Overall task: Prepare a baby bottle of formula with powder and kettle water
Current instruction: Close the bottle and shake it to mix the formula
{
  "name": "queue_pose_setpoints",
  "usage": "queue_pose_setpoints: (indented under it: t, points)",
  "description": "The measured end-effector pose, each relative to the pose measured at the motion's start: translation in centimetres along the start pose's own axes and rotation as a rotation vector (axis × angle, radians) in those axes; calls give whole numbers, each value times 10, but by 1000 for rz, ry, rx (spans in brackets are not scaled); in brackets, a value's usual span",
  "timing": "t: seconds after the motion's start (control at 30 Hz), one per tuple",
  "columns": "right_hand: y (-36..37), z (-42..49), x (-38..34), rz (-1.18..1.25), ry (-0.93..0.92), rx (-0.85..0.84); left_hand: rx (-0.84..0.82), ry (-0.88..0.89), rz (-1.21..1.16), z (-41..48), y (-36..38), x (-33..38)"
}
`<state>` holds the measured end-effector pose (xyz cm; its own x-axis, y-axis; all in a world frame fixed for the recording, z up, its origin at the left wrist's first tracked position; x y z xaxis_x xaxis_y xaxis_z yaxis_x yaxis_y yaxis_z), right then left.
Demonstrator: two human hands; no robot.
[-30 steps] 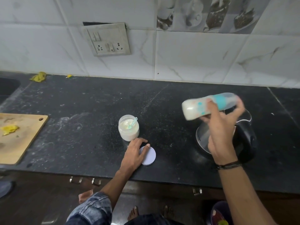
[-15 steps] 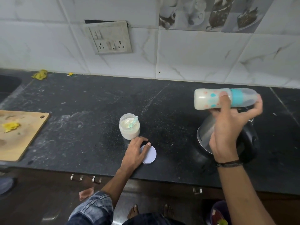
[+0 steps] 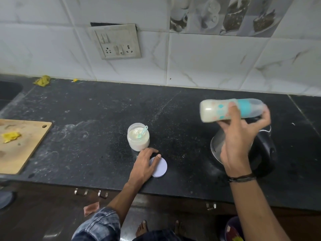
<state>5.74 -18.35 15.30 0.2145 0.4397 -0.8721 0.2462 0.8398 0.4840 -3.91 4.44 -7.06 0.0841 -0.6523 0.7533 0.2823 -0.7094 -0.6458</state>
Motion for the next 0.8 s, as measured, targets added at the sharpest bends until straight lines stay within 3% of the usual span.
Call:
queue_pose_setpoints:
  t: [0.07, 0.2, 0.37, 0.5, 0.63, 0.8]
  points:
    - [2, 3, -2, 32, -53, 45, -4, -4, 1, 0, 0, 0]
    - [3, -2, 5, -159, 78, -168, -2, 1, -7, 0, -1, -2]
    - [2, -2, 1, -10, -24, -8, 2, -2, -14, -1, -1, 1]
    - [2, -3, 6, -170, 82, -188, 2, 3, -12, -1, -2, 0]
    - [2, 3, 0, -14, -63, 5, 0, 1, -7, 1, -1, 1]
    - [5, 2, 2, -184, 80, -201, -1, 8, -15, 0, -2, -2]
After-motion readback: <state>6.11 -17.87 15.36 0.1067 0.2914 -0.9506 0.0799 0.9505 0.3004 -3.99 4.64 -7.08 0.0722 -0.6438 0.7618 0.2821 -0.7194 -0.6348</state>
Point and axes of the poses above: each hand's wrist, its own z-axis towards the middle knuckle, its own y-axis out of the palm, x = y × z, the point moved 1 cm from there along z, towards the middle knuckle
